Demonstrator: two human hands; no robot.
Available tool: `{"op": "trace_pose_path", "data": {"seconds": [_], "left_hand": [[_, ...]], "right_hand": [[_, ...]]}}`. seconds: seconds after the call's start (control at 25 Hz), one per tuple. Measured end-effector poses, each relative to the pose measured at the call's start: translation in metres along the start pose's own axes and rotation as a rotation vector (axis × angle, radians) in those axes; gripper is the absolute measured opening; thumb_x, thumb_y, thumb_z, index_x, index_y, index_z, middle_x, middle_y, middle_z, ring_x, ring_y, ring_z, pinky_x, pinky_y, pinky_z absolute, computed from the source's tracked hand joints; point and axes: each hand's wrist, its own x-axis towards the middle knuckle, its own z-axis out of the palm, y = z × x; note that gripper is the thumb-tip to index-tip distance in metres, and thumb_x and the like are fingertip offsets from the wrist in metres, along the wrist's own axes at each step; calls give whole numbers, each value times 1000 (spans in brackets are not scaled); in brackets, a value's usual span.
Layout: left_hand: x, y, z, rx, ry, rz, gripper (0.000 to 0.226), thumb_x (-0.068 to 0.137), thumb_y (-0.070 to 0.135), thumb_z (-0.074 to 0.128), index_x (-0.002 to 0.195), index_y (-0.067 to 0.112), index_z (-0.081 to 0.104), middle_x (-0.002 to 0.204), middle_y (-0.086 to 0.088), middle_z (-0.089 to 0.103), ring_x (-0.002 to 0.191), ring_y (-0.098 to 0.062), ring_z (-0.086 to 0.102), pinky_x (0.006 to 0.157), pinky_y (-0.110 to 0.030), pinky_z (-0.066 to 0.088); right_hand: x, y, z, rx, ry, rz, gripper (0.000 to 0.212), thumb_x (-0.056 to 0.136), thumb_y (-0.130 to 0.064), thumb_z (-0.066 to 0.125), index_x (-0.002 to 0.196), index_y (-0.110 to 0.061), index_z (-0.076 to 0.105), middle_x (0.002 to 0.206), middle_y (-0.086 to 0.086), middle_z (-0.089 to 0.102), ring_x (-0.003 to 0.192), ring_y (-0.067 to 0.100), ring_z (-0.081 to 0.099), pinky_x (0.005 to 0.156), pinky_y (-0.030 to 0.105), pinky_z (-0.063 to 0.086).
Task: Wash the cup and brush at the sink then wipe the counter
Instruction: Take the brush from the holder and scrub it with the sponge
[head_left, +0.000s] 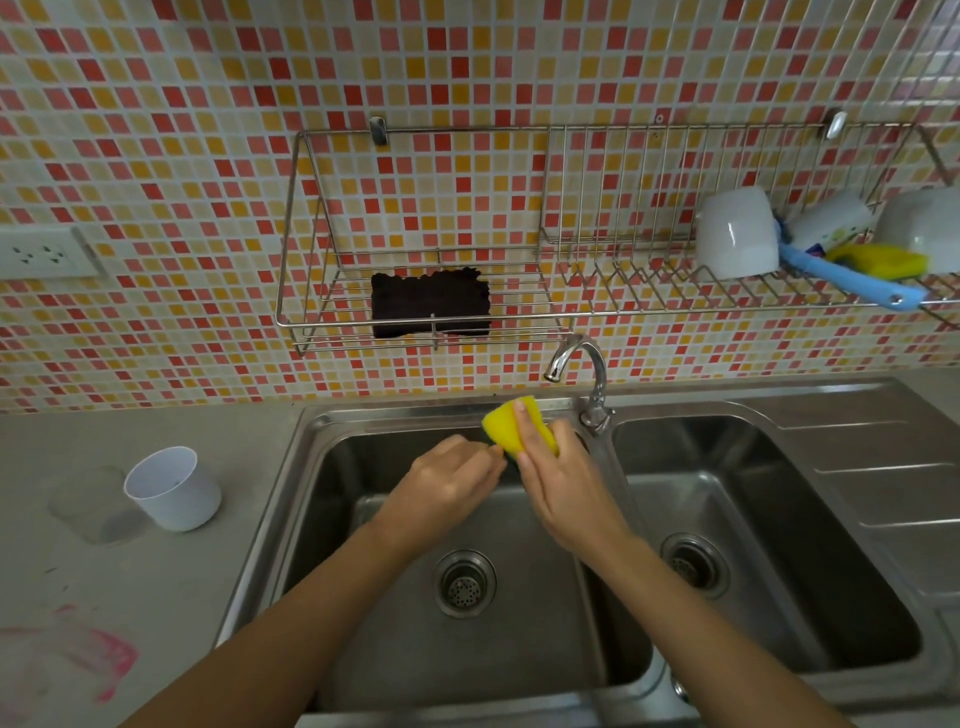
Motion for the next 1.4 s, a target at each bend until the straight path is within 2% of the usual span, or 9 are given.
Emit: {"op": "trace_pose_path", "data": {"seconds": [0.08, 0.16, 0.32, 0.44, 0.68, 0.84, 1.04, 1.24, 1.4], "left_hand": [[-9, -13, 0, 133, -150, 215, 21, 88, 3, 59, 108, -1, 59, 92, -13, 67, 76, -22, 59, 69, -28, 53], [-21, -23, 2, 139, -227, 246, 27, 87, 2, 56, 114, 0, 57, 101, -14, 66, 83, -23, 60, 70, -28, 54], [-36, -29, 16, 81, -331, 185, 40, 76, 5, 73, 114, 4, 59, 105, -11, 65, 91, -19, 54, 72, -27, 55], [-37, -29, 31, 46, -367, 151, 43, 70, 5, 79, 110, 5, 64, 102, -8, 67, 89, -16, 52, 77, -23, 50], [-32, -45, 46, 3, -341, 76, 30, 75, 4, 73, 105, 5, 66, 95, -8, 67, 83, -15, 49, 78, -22, 40], [-35, -48, 47, 35, -346, 42, 33, 73, 4, 75, 105, 6, 65, 93, -8, 67, 82, -14, 51, 78, -23, 41], [-36, -41, 58, -49, -334, 1, 32, 79, 6, 71, 108, 10, 60, 93, -6, 67, 77, -16, 57, 74, -21, 45], [-28, -47, 59, 9, -322, -27, 11, 86, 12, 63, 93, 6, 68, 86, -6, 67, 71, -17, 57, 70, -24, 48], [-3, -44, 75, -102, -312, -410, 14, 87, 20, 59, 87, 10, 69, 75, -2, 69, 63, -12, 61, 60, -27, 54]], "right_hand": [[-8, 5, 6, 42, -70, 77, 58, 97, -48, 14, 147, -19, 19, 102, 11, 48, 78, 18, 51, 64, 28, 42], [-16, 34, 21, 109, -118, 318, 59, 98, -42, 29, 149, -20, 10, 125, 15, 45, 104, 28, 54, 82, 35, 47], [-29, 93, 39, 192, -257, 563, 69, 91, -30, 55, 147, -17, 16, 143, 17, 23, 128, 36, 38, 103, 44, 37], [-15, 130, 47, 188, -375, 629, 63, 90, -25, 58, 145, -17, 28, 152, 21, -7, 142, 39, 6, 112, 41, 24], [20, 171, 77, 244, -476, 622, 85, 89, -26, 59, 149, -10, 0, 155, 18, -13, 144, 32, 4, 113, 33, 18], [15, 177, 93, 22, -445, 511, 79, 92, -26, 51, 148, -5, -1, 157, 14, -8, 125, 43, 40, 103, 41, 35], [9, 179, 99, -151, -480, 396, 75, 91, -28, 50, 149, -11, 5, 158, 8, -11, 123, 40, 42, 95, 43, 42], [-11, 156, 100, -5, -253, 478, 61, 92, -31, 45, 147, -17, 22, 156, 18, -3, 131, 42, 35, 102, 47, 40], [-33, 110, 91, 255, 44, 580, 56, 94, -45, 24, 146, -23, 21, 144, 18, 32, 125, 28, 42, 101, 36, 37]]}}
